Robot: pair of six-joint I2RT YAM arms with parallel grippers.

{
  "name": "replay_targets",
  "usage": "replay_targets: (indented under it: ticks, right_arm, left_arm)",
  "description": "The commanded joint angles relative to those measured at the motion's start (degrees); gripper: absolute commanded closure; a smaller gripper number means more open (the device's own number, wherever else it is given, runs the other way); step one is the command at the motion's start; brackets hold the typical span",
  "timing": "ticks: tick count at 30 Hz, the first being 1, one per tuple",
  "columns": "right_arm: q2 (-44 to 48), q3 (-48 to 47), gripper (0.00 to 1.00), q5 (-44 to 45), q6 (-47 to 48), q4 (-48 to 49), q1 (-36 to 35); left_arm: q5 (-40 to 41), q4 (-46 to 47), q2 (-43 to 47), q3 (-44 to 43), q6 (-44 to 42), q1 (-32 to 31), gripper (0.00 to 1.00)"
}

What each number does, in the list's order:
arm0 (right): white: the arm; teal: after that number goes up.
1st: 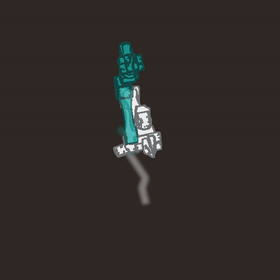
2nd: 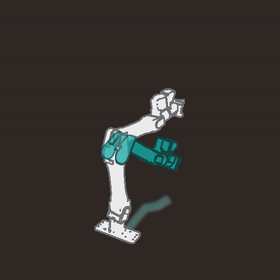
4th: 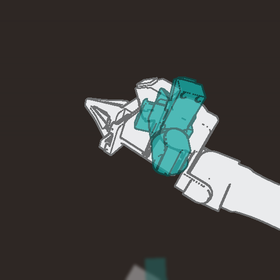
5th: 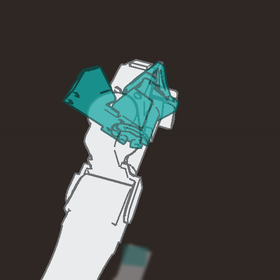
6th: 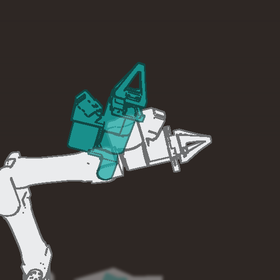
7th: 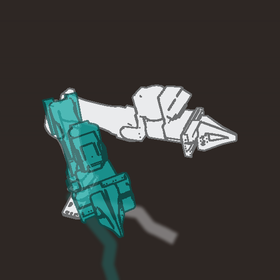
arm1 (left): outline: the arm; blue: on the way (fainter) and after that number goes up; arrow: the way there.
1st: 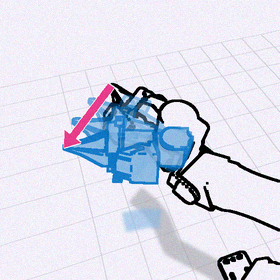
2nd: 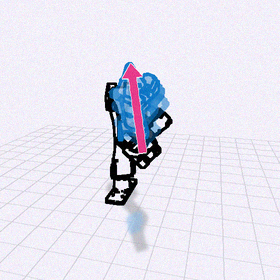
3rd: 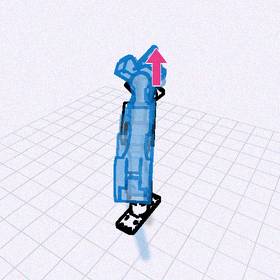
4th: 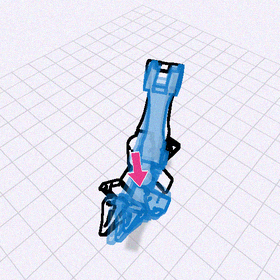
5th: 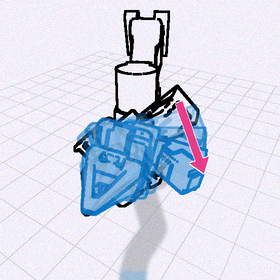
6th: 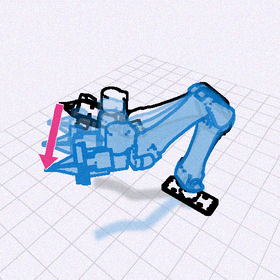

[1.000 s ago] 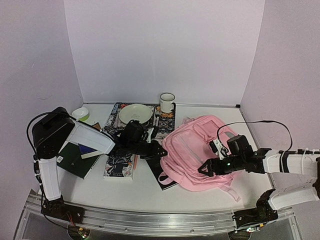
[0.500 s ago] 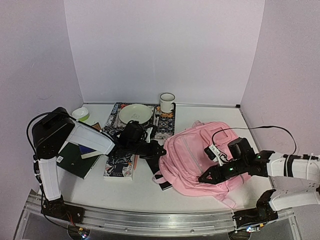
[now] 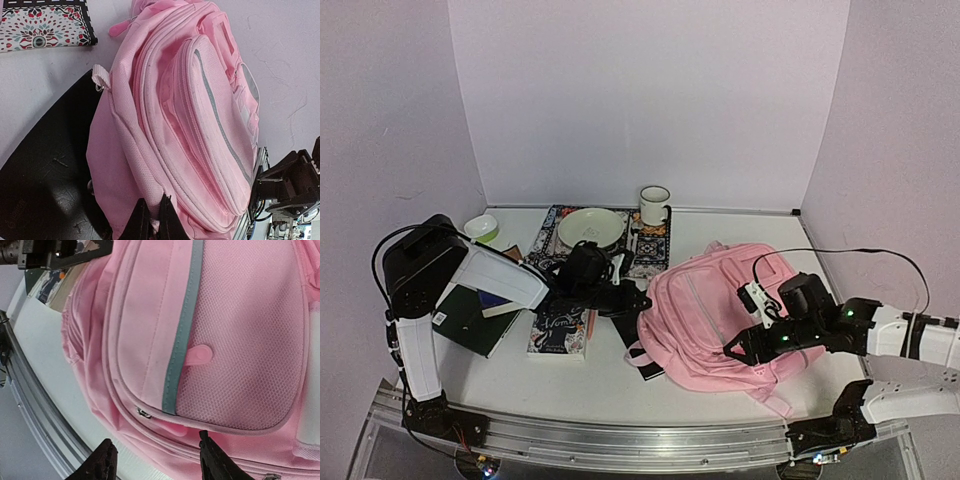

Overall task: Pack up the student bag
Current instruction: Pick up the student bag from the upper front pocket.

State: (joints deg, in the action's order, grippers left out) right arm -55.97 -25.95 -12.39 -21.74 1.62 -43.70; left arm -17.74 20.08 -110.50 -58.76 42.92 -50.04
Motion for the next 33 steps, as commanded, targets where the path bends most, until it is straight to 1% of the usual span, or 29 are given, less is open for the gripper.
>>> replay_targets:
  ticks: [1, 6, 13, 19, 27, 30, 31, 33]
  right_arm:
    - [-3.3, 1.3, 0.42, 2.9, -0.4, 1.5, -0.3]
    - [-6.6, 3.6, 0.39, 3.2, -1.1, 8.1, -0.9]
    - [-12.2, 2.7, 0.39, 0.7, -1.4, 10.4, -2.3]
    - [-14.0, 2.0, 0.44, -0.4, -1.7, 13.0, -4.0]
    - [-14.6, -0.5, 0.62, -3.5, -1.8, 15.8, -5.7]
    - [-13.8, -1.2, 0.72, -4.4, -2.2, 15.7, -6.1]
    - [-13.6, -1.3, 0.76, -4.5, -2.4, 15.7, -6.4]
    - [-13.6, -1.7, 0.88, -4.2, -2.8, 15.3, -6.6]
  left_arm:
    - [1.3, 3.8, 3.5, -0.9, -0.7, 0.8, 1.00]
    - [0.7, 3.9, 3.2, -1.2, -0.2, 0.8, 1.00]
    - [0.5, 3.9, 2.9, -1.4, 0.7, 0.8, 1.00]
    - [0.2, 4.0, 1.9, -1.9, 1.7, 0.4, 1.00]
    - [1.2, 4.2, 2.1, -1.6, 2.1, 0.3, 1.00]
    - [1.7, 4.3, 2.2, -1.4, 2.1, 0.2, 1.00]
    - [1.8, 4.3, 2.2, -1.3, 2.2, 0.2, 1.00]
    - [2.0, 4.3, 2.3, -1.2, 2.3, 0.2, 1.00]
